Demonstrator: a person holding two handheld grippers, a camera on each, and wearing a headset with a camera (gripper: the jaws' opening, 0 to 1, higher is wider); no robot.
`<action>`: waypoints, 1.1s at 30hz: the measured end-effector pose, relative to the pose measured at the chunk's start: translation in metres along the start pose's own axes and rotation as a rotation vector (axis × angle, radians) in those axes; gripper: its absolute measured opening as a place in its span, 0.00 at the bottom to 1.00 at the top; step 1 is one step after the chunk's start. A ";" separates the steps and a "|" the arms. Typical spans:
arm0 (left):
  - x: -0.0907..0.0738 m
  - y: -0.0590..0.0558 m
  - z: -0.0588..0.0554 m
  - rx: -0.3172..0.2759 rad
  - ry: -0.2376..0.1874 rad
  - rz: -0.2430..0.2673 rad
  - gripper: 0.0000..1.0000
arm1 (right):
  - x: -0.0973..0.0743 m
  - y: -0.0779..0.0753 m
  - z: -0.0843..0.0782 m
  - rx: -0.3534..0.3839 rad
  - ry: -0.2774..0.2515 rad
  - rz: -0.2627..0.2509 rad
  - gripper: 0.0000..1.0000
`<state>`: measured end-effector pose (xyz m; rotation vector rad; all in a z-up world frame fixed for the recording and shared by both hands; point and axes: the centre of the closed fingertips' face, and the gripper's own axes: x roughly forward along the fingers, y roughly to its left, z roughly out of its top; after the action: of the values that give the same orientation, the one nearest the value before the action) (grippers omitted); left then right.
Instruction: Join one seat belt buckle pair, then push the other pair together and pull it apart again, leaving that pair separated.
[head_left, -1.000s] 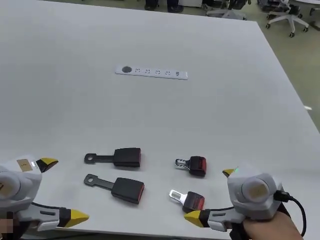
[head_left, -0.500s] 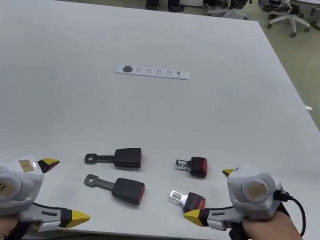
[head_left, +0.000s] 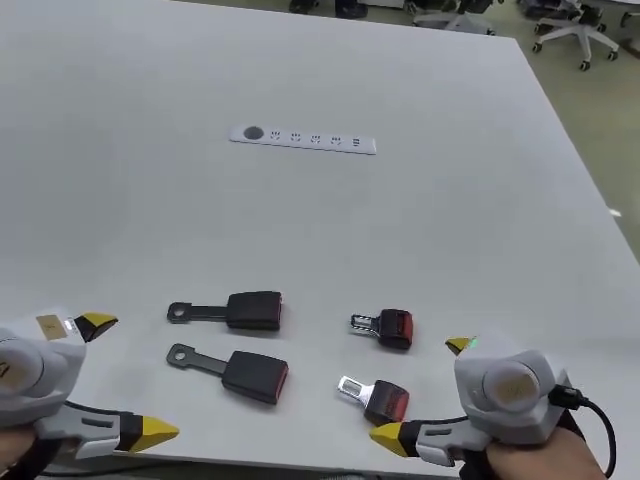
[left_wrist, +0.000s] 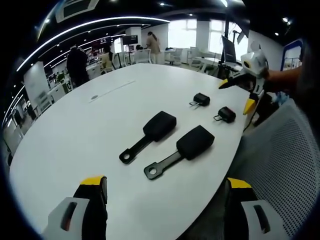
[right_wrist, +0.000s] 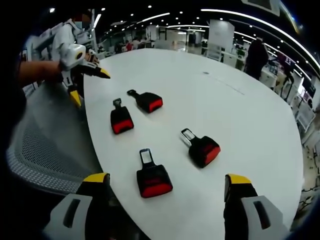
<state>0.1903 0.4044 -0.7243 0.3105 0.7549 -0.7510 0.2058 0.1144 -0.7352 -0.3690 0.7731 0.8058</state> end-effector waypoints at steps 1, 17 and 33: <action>0.000 0.000 0.000 0.001 0.000 -0.001 1.00 | 0.000 0.000 -0.001 -0.001 0.005 -0.004 0.95; 0.000 0.001 -0.006 0.003 0.011 0.005 1.00 | -0.001 -0.001 -0.004 0.027 0.006 -0.008 0.92; -0.003 0.001 0.001 0.024 0.014 0.011 0.98 | -0.002 -0.003 -0.003 0.059 -0.008 -0.011 0.89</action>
<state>0.1897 0.4059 -0.7218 0.3419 0.7572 -0.7483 0.2058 0.1095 -0.7353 -0.3172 0.7851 0.7723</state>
